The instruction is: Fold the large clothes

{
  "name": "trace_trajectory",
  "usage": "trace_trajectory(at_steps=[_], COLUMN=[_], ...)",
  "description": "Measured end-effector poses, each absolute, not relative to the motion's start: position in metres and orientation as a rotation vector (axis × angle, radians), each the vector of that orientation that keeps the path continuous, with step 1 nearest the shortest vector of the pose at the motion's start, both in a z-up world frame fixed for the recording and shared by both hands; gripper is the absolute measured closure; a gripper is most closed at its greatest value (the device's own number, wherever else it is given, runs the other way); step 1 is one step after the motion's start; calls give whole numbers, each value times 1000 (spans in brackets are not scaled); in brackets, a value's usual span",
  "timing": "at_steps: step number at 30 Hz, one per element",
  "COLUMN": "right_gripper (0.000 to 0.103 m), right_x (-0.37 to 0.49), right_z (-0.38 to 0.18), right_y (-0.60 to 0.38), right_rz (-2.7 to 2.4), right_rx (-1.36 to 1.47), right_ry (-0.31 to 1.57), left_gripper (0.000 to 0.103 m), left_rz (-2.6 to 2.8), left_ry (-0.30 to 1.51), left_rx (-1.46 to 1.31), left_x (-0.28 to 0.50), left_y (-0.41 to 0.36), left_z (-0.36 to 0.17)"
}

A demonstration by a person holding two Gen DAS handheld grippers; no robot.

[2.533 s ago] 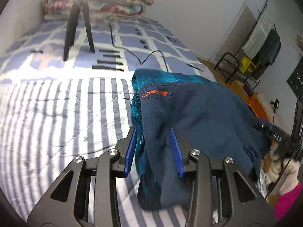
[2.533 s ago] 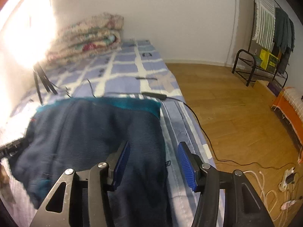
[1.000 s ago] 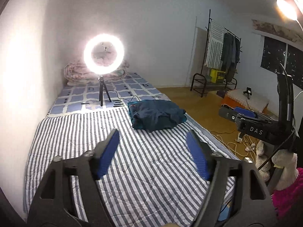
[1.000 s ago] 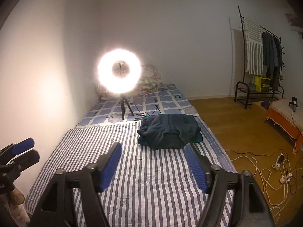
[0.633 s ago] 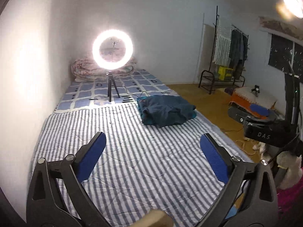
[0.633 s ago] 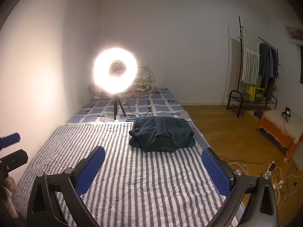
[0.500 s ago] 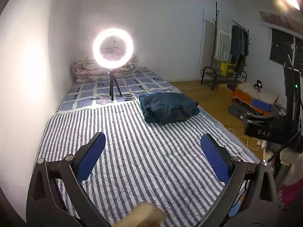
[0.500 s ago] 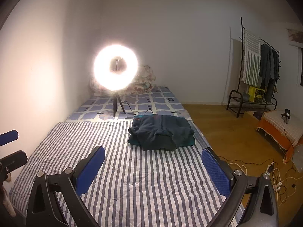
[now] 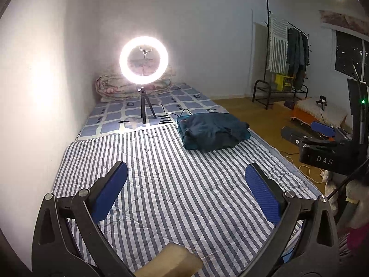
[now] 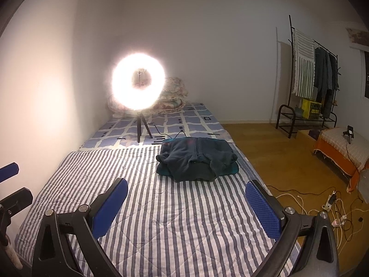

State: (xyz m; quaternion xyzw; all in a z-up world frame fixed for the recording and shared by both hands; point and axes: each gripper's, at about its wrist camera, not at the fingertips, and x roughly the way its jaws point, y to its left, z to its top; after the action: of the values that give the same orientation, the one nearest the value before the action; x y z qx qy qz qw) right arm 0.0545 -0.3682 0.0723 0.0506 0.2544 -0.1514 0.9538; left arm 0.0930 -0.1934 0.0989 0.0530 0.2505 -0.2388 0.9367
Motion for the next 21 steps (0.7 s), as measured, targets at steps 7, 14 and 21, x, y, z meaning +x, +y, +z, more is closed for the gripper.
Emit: trace_trajectory(at_steps=[7, 14, 21], right_gripper=[0, 0, 0], right_x=[54, 55, 56], right_z=[72, 71, 71], right_y=[-367, -366, -365], right_rz=[-306, -307, -306], right_rx=[98, 96, 96], right_ry=[517, 523, 525], left_gripper=[0, 0, 0], left_rz=[-488, -487, -480], left_ry=[500, 491, 487], left_rx=[107, 108, 112], left_x=[91, 88, 87], left_y=[-193, -191, -191], left_z=[101, 103, 104])
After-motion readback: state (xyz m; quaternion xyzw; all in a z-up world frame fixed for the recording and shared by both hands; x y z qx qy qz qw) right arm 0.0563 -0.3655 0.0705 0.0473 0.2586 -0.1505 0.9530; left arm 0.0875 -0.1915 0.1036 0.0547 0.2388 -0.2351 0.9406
